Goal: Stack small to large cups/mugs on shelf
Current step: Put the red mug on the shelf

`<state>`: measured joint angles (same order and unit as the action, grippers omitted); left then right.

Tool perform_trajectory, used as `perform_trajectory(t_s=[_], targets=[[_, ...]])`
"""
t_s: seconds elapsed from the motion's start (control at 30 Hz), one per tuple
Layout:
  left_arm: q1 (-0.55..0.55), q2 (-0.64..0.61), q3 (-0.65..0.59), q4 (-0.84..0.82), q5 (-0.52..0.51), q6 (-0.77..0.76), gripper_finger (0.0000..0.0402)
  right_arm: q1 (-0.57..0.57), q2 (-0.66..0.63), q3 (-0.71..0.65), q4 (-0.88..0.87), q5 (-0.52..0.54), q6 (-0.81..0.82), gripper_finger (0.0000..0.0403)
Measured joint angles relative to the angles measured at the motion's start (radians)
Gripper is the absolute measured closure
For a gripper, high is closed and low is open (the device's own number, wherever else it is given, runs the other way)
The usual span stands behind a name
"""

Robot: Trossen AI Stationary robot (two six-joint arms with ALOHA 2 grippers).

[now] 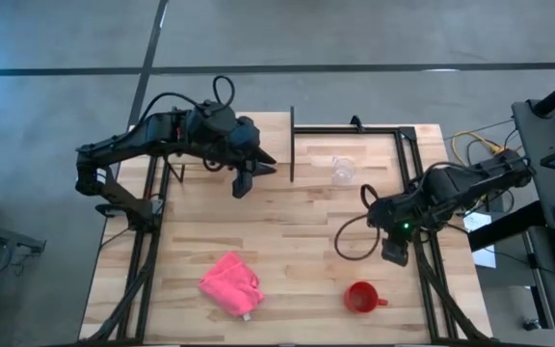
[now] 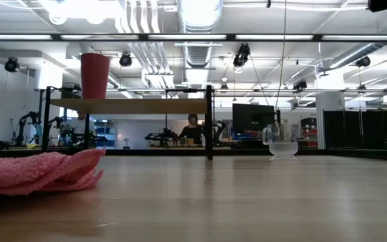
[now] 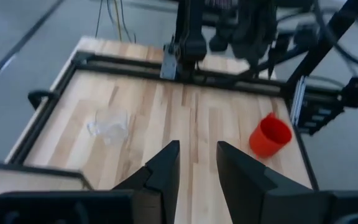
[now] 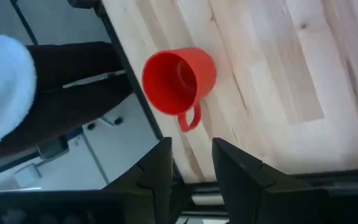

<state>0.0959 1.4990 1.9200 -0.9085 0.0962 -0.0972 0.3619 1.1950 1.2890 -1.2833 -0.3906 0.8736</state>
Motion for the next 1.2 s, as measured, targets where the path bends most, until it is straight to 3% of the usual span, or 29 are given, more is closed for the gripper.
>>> perform_trajectory(t_s=[0.33,0.7,1.2], targets=[[-0.005,0.0,0.011,0.115,0.002,0.023,0.0311,0.007,0.01,-0.133,0.305,0.001,-0.009,0.0293],[-0.008,-0.046,0.011,0.115,0.006,0.025,0.0311,0.025,0.065,-0.288,0.343,-0.052,0.049,0.0293],[-0.013,-0.089,0.01,0.112,0.006,0.025,0.0311,0.053,0.174,-0.294,0.372,-0.054,0.068,0.0291]])
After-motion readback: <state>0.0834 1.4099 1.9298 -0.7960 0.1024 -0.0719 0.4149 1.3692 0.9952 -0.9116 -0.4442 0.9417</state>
